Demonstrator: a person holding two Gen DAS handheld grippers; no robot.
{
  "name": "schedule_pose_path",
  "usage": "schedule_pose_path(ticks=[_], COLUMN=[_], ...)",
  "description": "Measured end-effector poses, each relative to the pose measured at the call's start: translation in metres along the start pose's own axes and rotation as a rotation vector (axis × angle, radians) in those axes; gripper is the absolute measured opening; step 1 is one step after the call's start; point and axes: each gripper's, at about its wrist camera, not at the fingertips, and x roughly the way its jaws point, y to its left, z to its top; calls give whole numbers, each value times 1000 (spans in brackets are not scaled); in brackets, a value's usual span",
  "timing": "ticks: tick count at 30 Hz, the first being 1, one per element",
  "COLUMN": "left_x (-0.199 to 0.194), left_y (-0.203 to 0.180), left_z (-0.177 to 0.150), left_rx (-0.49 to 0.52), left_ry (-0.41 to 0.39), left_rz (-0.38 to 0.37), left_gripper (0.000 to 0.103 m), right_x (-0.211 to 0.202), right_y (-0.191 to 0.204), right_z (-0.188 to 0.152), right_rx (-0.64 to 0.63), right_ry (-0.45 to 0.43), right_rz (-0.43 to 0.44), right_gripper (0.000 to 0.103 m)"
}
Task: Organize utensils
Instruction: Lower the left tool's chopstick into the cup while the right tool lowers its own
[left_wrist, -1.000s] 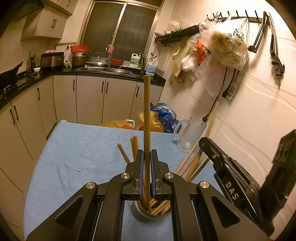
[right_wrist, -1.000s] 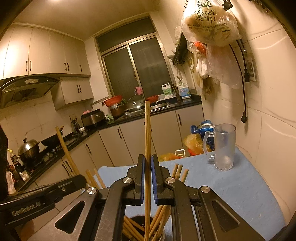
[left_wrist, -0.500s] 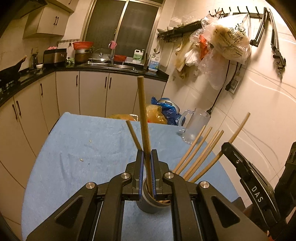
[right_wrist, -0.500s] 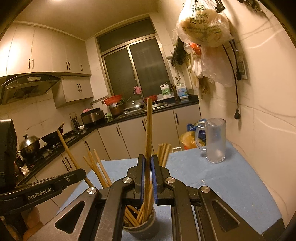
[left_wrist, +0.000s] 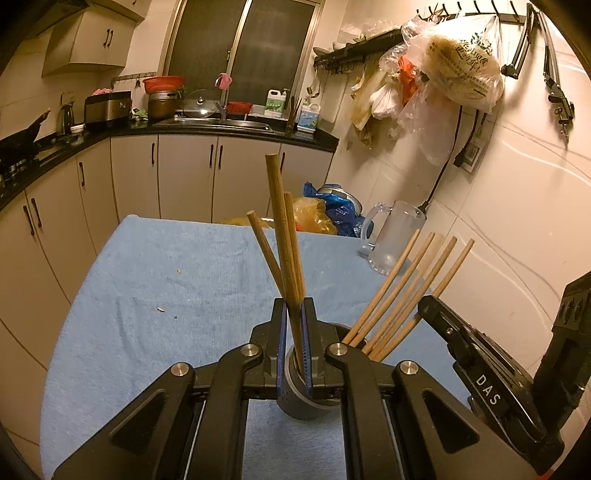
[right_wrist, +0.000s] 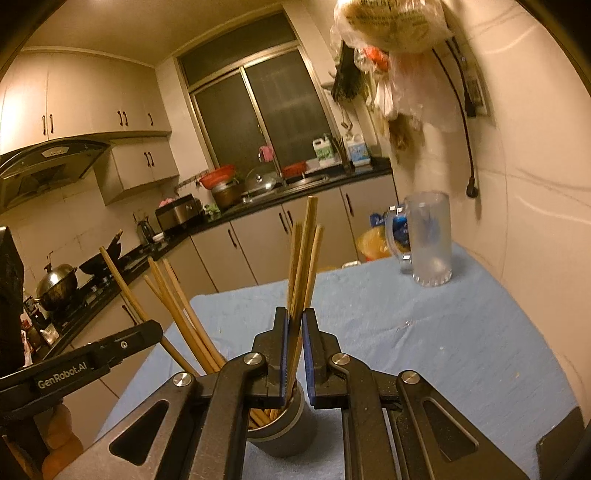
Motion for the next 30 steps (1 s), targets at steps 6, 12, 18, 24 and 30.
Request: schedule_pose_path(ticks=[6,12,18,24,30], left_x=[6,10,13,15,16], left_y=[1,1,2,0,0], left_z=[-3,-2,-3,-5,-6], left_rx=[0,0,2,7,10], left_ry=[10,16,19,25,29], left_rz=[2,4,10,16,22], left_gripper=[8,8,8,8,9], right_x=[9,13,14,14,12], right_y=[-2,-5,-5,-5,-5], right_z=[-3,-4,-2,-4,-4], right_rx=[12,17,16,9,2], right_ry=[22,36,48,58,64], right_rz=[6,14,23,25,27], right_gripper=[8,8,8,9,9])
